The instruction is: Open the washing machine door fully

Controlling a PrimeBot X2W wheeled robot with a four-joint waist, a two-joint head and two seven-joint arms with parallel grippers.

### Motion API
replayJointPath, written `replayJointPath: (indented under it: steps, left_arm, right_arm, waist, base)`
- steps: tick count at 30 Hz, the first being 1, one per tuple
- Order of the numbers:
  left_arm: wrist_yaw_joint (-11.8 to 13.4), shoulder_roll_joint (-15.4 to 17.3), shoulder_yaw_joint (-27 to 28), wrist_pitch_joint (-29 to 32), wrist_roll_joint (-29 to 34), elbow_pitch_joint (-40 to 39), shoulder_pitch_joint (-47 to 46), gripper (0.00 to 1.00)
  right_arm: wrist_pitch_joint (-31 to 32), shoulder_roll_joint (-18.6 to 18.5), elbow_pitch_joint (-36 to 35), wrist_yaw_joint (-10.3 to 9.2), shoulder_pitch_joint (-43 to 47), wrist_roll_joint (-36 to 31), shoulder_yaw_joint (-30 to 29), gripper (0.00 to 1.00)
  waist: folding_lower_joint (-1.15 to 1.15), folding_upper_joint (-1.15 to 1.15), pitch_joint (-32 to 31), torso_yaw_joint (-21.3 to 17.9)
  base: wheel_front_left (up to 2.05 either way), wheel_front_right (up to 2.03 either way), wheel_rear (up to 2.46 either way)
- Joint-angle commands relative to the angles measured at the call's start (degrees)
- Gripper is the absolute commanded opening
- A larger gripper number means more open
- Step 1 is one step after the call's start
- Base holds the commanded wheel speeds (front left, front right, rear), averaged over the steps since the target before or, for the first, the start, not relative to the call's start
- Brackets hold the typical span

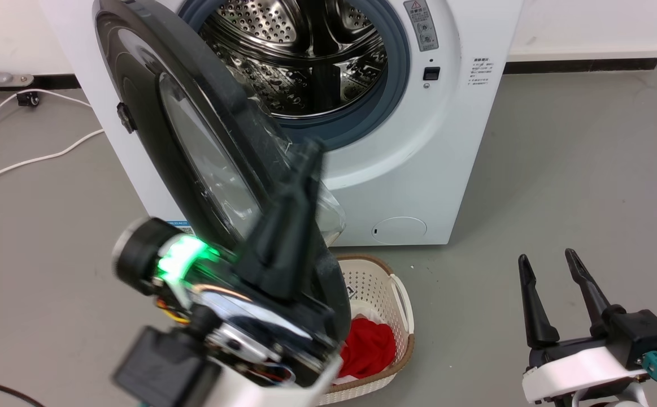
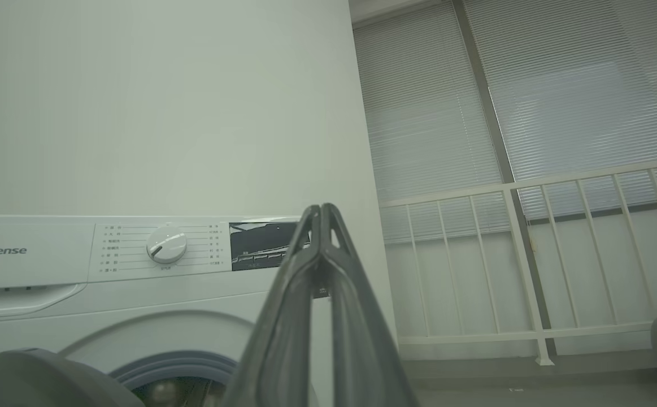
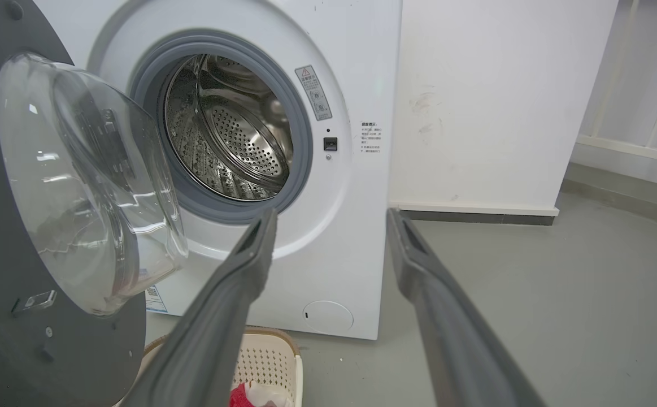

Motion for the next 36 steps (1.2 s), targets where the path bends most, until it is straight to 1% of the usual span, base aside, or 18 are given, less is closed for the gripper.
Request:
replayJointPath:
  steps: [1, 5, 6, 7, 10, 14, 19, 22, 29, 36]
  left_arm:
    - [-0.4, 0.4, -2.0, 0.9, -0.6, 1.2, 1.8, 0.00]
    - [-1.0, 1.7, -7.0, 3.4, -1.9, 4.6, 5.2, 0.00]
    - [-1.0, 1.7, -7.0, 3.4, -1.9, 4.6, 5.2, 0.00]
    - [-1.3, 2.5, -9.1, 4.6, -2.3, 6.7, 6.8, 0.00]
    - [-1.4, 3.5, -11.4, 5.6, -2.7, 9.8, 8.9, 0.00]
    - [-1.4, 4.2, -13.0, 6.5, -3.5, 14.0, 11.7, 0.00]
    - [-1.0, 4.6, -13.3, 7.1, -3.6, 17.8, 12.6, 0.00]
    - [-0.8, 4.4, -13.2, 6.8, -3.7, 20.2, 11.5, 0.00]
    - [-0.3, 2.2, -13.6, 5.5, -4.4, 25.8, 7.4, 0.00]
    - [1.8, 0.7, -13.2, 4.2, -6.0, 31.7, 3.4, 0.00]
  right_arm:
    - [0.1, 0.2, 0.2, -0.04, 0.5, 0.2, 0.1, 1.00]
    - [0.2, 0.2, 0.3, -0.04, 0.8, 0.5, 0.1, 1.00]
    - [0.2, 0.2, 0.3, -0.04, 0.8, 0.5, 0.1, 1.00]
    - [0.4, 0.2, 0.4, -0.04, 1.0, 0.5, 0.3, 1.00]
    - [0.6, 0.2, 0.5, -0.04, 1.0, 0.5, 0.6, 1.00]
    - [0.7, 0.2, 0.5, -0.04, 0.8, 0.7, 0.7, 1.00]
    - [0.9, 0.2, 0.7, -0.04, 0.6, 0.9, 0.6, 1.00]
    - [0.9, 0.2, 0.8, -0.04, 0.3, 1.0, 0.7, 1.00]
    - [1.1, 0.2, 1.2, -0.04, -0.4, 1.3, 1.2, 1.00]
    - [0.7, 0.2, 1.8, -0.04, -0.5, 2.1, 1.7, 1.00]
  waist:
    - [0.00, 0.00, -0.2, 0.0]
    - [0.00, 0.00, -0.5, 0.2]
    - [0.00, 0.00, -0.5, 0.2]
    - [0.00, 0.00, -0.5, 0.3]
    - [0.00, 0.00, -0.5, 0.3]
    - [0.00, 0.00, -0.4, 0.2]
    - [0.00, 0.00, -0.1, 0.3]
    - [0.00, 0.00, 0.0, 0.4]
    - [0.00, 0.00, 0.4, 0.1]
    - [0.00, 0.00, 0.9, -0.7]
  base:
    - [0.00, 0.00, 0.00]
    - [0.00, 0.00, 0.00]
    - [0.00, 0.00, 0.00]
    - [0.00, 0.00, 0.00]
    - [0.00, 0.00, 0.00]
    - [0.00, 0.00, 0.00]
    - [0.00, 0.00, 0.00]
    - [0.00, 0.00, 0.00]
    - [0.00, 0.00, 0.00]
    - [0.00, 0.00, 0.00]
